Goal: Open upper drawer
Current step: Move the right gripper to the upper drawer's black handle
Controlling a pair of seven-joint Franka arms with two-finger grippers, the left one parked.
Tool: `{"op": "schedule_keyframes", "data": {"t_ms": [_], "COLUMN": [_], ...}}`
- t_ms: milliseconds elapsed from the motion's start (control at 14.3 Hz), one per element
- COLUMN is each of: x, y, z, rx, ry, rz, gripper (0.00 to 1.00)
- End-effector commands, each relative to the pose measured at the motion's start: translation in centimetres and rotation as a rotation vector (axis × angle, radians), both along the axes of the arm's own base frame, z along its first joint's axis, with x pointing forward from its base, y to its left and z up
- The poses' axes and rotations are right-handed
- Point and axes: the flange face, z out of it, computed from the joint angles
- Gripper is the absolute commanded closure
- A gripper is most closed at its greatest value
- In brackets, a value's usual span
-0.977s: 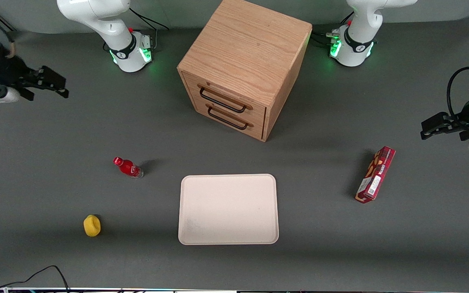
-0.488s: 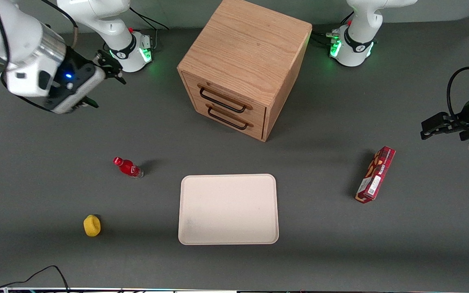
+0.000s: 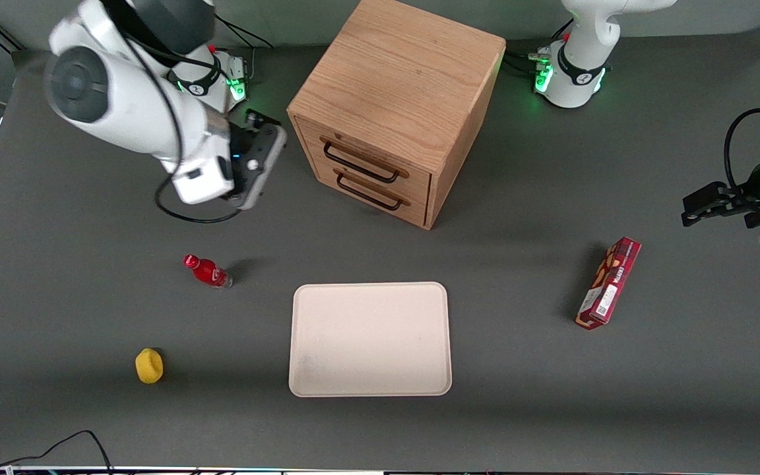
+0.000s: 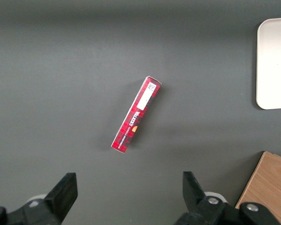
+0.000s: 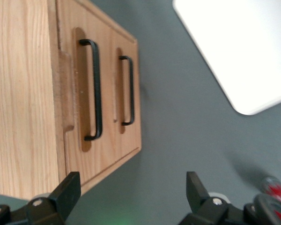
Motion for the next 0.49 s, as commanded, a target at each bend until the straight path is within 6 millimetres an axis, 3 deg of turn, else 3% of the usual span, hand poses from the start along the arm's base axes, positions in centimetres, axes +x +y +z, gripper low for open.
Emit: {"op": "schedule_keyframes", "data": {"t_ms": [0, 419], "x": [0.4, 0.7], "y": [3.3, 6.9], "z": [-3.5, -9.7], "rx": [0.050, 0.102], "ry": [0.056, 0.128], "rz": [0.093, 0.107], "gripper": [0.00, 0.00]}}
